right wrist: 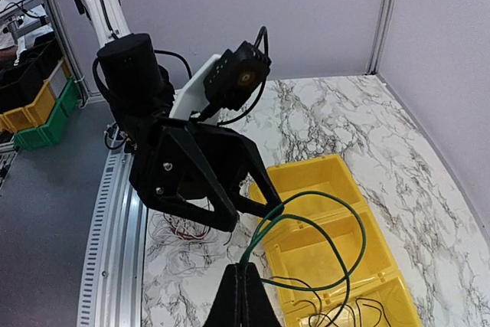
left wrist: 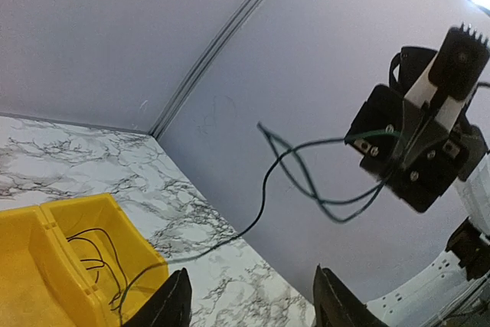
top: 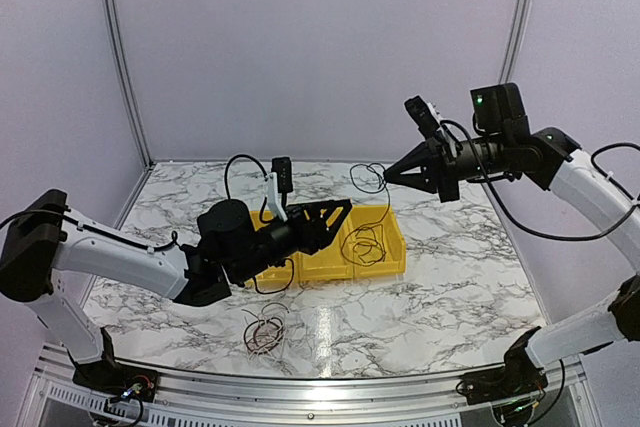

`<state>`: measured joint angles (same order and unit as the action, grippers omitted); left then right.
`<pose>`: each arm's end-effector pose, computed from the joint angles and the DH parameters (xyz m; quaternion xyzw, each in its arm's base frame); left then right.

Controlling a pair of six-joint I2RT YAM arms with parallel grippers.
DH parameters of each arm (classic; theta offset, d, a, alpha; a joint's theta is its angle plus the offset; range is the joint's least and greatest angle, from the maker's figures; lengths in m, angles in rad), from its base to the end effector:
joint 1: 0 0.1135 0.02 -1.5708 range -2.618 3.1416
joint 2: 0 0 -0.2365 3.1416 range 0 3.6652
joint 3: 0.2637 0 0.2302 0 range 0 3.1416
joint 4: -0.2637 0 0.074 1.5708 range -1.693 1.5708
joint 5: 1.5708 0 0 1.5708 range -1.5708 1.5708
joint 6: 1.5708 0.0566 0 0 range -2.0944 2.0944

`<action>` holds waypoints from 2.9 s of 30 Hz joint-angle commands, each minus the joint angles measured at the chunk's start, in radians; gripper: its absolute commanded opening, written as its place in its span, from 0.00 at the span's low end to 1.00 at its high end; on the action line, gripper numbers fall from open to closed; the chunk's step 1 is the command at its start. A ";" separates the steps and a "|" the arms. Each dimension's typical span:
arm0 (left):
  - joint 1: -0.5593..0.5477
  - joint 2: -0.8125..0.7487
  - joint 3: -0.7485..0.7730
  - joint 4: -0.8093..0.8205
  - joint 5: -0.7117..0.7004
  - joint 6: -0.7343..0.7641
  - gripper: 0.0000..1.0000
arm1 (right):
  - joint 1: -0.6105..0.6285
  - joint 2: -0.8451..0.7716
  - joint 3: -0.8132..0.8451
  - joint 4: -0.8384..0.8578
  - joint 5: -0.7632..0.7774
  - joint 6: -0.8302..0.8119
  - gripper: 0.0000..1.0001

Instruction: Untangle the cables

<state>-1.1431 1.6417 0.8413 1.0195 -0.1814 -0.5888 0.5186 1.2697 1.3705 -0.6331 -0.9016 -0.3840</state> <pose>0.1591 -0.3244 0.2599 0.1025 0.6185 -0.5551 0.5466 0.2029 0.1669 0.3660 -0.5354 0.6089 0.4074 0.4202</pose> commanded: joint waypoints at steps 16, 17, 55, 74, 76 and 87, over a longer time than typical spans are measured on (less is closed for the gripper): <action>0.070 0.171 0.210 0.067 0.204 -0.404 0.19 | 0.049 -0.050 -0.073 0.003 0.071 -0.069 0.00; 0.072 0.179 0.211 0.089 0.215 -0.408 0.12 | 0.048 -0.052 -0.081 0.004 0.077 -0.071 0.00; 0.091 0.119 0.079 0.303 0.289 -0.416 0.00 | -0.081 0.179 -0.270 0.210 0.027 -0.024 0.10; 0.069 -0.353 -0.111 -0.030 0.111 -0.136 0.00 | -0.272 0.226 -0.149 0.197 0.019 0.064 0.00; 0.069 -0.332 -0.104 -0.053 0.083 -0.128 0.00 | -0.273 0.199 -0.094 0.195 0.000 0.089 0.00; 0.069 -0.228 -0.086 -0.061 0.073 -0.130 0.08 | -0.272 0.190 0.157 0.148 0.032 0.105 0.00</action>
<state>-1.0695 1.4155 0.7444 0.9577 -0.0921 -0.7292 0.2520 1.4548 1.4769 -0.4580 -0.8848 -0.2947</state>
